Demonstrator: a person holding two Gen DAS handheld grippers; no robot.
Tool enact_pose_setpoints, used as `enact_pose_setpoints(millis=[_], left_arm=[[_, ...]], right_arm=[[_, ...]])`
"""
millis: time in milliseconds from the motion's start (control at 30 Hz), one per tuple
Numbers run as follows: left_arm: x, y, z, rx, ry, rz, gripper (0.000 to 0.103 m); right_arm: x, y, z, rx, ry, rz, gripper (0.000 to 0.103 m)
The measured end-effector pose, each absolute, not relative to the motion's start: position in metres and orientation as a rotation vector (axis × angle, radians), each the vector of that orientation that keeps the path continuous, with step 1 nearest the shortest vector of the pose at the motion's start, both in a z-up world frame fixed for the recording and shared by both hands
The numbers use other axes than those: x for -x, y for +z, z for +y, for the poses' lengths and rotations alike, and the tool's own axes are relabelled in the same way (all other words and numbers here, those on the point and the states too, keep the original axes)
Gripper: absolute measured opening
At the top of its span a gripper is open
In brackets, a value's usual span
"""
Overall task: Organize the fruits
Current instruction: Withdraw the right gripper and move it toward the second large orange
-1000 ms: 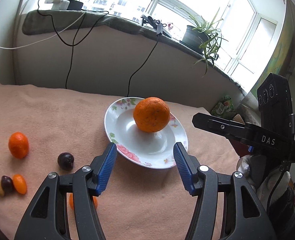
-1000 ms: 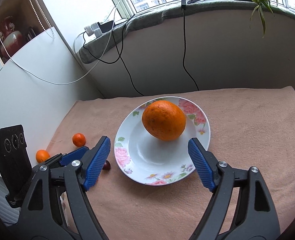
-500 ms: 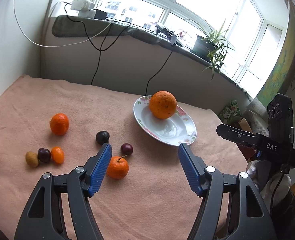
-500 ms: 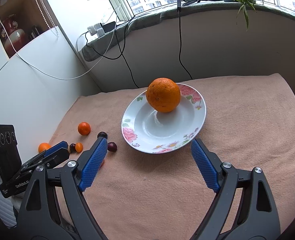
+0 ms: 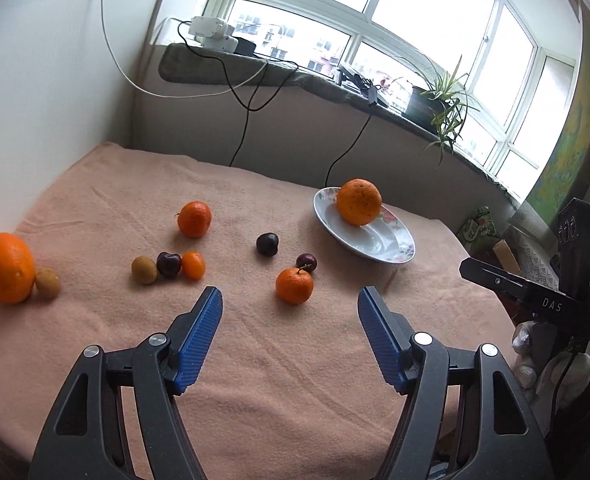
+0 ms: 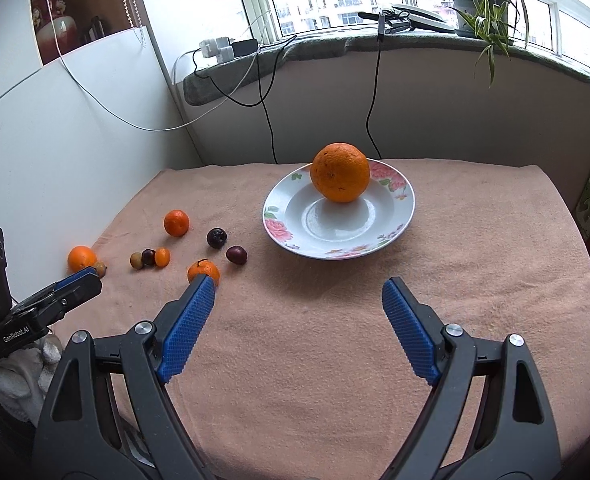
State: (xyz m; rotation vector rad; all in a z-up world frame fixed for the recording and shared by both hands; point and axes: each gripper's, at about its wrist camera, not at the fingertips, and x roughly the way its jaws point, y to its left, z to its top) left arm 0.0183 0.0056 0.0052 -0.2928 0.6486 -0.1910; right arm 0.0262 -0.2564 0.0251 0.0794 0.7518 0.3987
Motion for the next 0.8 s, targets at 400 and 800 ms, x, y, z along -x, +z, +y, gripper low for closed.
enact_pose_setpoints(millis=[400, 800], left_arm=[[-0.001, -0.015, 0.037, 0.289, -0.089, 0.680, 0.070], [0.011, -0.039, 0.083, 0.329, 0.044, 0.712, 0.070]], right_arm=[[-0.035, 0.011, -0.235, -0.141, 0.460, 0.787, 0.088], [-0.052, -0.014, -0.189, -0.048, 0.535, 0.863, 0.088]])
